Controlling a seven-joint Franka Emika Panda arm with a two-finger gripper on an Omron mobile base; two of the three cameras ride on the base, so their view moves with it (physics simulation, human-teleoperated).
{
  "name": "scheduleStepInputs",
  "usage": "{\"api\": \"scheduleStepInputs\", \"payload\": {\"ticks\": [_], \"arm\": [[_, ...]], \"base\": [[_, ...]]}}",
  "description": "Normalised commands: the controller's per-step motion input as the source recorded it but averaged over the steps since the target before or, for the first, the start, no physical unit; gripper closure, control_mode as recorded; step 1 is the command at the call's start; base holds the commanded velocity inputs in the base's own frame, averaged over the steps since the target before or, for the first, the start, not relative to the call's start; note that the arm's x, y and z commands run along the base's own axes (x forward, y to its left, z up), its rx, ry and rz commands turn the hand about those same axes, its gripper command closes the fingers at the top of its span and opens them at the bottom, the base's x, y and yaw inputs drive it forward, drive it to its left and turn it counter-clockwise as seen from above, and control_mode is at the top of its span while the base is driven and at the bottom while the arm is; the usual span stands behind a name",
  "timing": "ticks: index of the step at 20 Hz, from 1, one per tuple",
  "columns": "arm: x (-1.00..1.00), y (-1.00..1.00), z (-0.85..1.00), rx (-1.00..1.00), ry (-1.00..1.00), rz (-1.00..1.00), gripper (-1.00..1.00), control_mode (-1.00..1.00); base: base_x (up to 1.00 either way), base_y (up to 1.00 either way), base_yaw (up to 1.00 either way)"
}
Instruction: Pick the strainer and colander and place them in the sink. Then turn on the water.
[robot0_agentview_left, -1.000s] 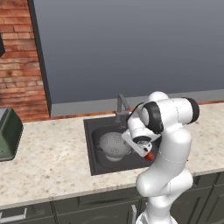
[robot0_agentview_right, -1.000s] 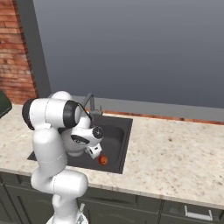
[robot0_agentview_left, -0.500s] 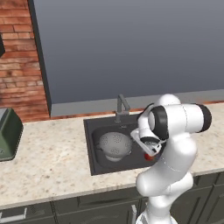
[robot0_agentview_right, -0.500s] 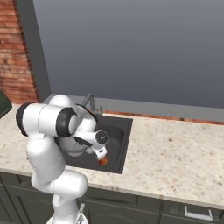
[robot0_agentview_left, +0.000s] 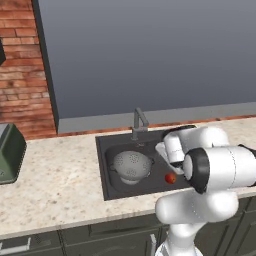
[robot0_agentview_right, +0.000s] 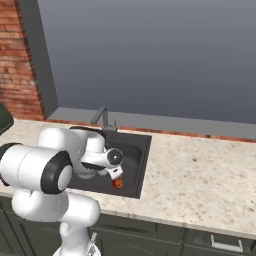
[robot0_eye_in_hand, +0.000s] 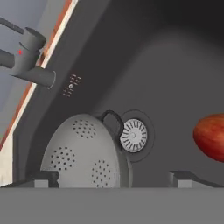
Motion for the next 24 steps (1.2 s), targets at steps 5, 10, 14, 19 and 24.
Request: {"api": "scheduleStepInputs", "payload": {"ticks": [5,10,14,19,24], "arm": [[-0.01,-0.2,0.99,0.0,0.1,-0.02,-1.0,-1.0],[0.0,-0.33,1.0,-0.01,0.19,0.0,-1.0,-1.0],[-0.15,-0.15,1.0,-0.1,0.12,0.0,-1.0,-1.0],[-0.48,-0.04,0.79,-0.11,-0.05,0.06,-1.0,-1.0],[-0.92,0.0,0.5,-0.09,-0.22,0.25,-1.0,-1.0]], "base": [[0.0,0.0,0.0],[0.0,0.0,0.0],[0.0,0.0,0.0],[0.0,0.0,0.0],[0.0,0.0,0.0]]}}
